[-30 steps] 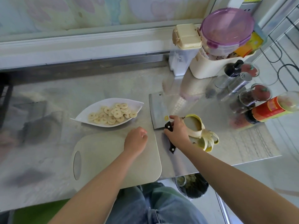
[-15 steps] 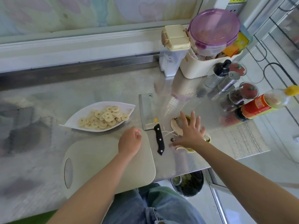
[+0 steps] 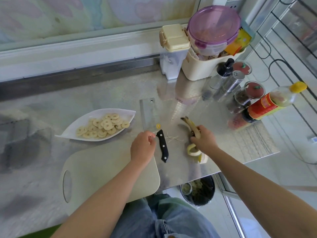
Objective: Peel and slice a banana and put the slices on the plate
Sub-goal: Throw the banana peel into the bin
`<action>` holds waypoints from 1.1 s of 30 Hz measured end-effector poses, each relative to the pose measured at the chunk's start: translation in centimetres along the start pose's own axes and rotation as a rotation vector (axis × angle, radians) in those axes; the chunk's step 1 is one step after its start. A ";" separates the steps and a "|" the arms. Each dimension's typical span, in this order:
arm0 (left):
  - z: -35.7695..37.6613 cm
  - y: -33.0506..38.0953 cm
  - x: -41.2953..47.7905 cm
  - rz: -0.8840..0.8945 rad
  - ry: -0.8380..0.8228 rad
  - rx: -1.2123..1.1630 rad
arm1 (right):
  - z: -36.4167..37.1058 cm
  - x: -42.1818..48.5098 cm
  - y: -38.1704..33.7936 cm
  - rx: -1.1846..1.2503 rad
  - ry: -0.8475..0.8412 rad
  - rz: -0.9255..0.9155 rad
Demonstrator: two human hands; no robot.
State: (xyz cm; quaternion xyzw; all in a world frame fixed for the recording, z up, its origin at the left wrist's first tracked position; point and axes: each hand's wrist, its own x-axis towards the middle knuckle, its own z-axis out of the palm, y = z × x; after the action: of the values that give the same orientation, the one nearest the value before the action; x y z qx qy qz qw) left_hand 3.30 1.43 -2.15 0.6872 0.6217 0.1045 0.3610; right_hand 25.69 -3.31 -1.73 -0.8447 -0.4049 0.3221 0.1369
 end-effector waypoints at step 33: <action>0.3 6.9 -3.6 -0.293 -0.401 -0.980 | 0.4 -8.1 -2.1 1.045 -0.487 0.138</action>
State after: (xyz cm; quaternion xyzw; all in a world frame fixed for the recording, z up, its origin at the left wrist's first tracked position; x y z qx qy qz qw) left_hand 8.05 -1.79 3.06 0.3513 0.5084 0.1976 0.7610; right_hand 20.44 -8.25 2.46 -0.5910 -0.1558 0.6726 0.4173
